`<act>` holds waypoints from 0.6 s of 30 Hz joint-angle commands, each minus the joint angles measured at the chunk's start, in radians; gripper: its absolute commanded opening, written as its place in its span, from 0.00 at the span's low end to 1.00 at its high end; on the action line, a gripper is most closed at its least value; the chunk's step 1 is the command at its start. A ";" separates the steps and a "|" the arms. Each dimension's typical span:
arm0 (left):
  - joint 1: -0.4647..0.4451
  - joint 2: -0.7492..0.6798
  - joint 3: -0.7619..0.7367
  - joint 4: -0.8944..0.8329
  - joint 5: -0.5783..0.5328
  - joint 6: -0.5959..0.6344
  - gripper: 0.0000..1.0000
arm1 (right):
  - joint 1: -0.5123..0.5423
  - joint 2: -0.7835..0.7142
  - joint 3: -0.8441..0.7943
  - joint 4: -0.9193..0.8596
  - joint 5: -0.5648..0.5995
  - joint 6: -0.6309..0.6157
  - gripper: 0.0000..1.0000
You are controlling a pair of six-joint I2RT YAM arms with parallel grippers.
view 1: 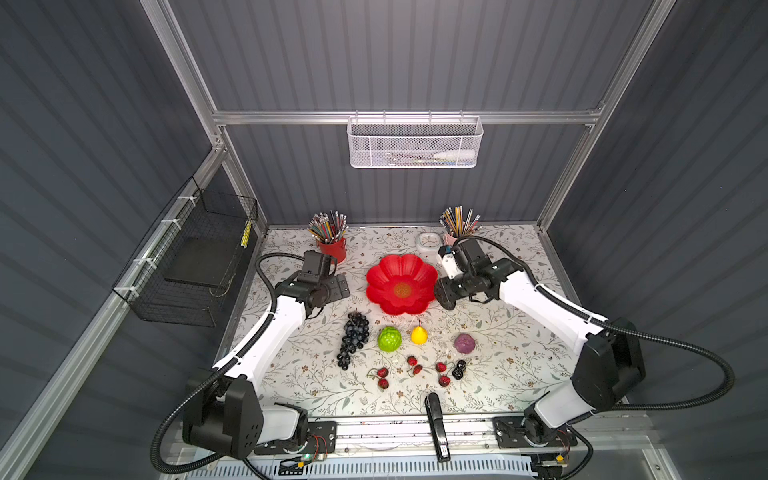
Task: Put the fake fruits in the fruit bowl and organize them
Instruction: 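Lift the avocado with the right gripper and carry it over the red bowl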
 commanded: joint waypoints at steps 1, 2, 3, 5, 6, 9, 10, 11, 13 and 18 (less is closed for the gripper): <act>-0.002 -0.037 -0.024 -0.012 -0.013 -0.019 0.99 | -0.001 0.089 0.107 -0.023 -0.037 -0.009 0.42; -0.002 -0.042 -0.026 -0.017 -0.014 -0.019 0.99 | -0.001 0.125 0.147 -0.024 -0.041 -0.012 0.42; -0.002 -0.045 -0.026 -0.022 -0.013 -0.015 0.99 | 0.000 0.158 0.188 -0.024 -0.044 -0.015 0.41; -0.002 -0.051 -0.026 -0.023 -0.011 -0.003 0.99 | 0.000 0.230 0.267 -0.015 -0.045 -0.022 0.41; -0.002 -0.052 -0.027 -0.026 -0.016 0.000 0.99 | 0.000 0.263 0.304 -0.015 -0.042 -0.027 0.41; -0.002 -0.060 -0.023 -0.032 -0.018 0.000 0.99 | 0.010 0.371 0.429 -0.048 -0.013 -0.054 0.41; -0.002 -0.067 -0.025 -0.031 -0.013 -0.002 0.99 | 0.012 0.408 0.470 -0.059 -0.007 -0.062 0.41; -0.003 -0.075 -0.031 -0.029 -0.010 -0.008 0.99 | 0.011 0.438 0.500 -0.066 -0.004 -0.071 0.41; -0.002 -0.089 -0.049 -0.021 -0.009 -0.021 0.99 | 0.013 0.498 0.569 -0.092 -0.004 -0.084 0.41; -0.002 -0.101 -0.062 -0.026 -0.006 -0.039 0.99 | 0.016 0.616 0.692 -0.163 0.003 -0.101 0.41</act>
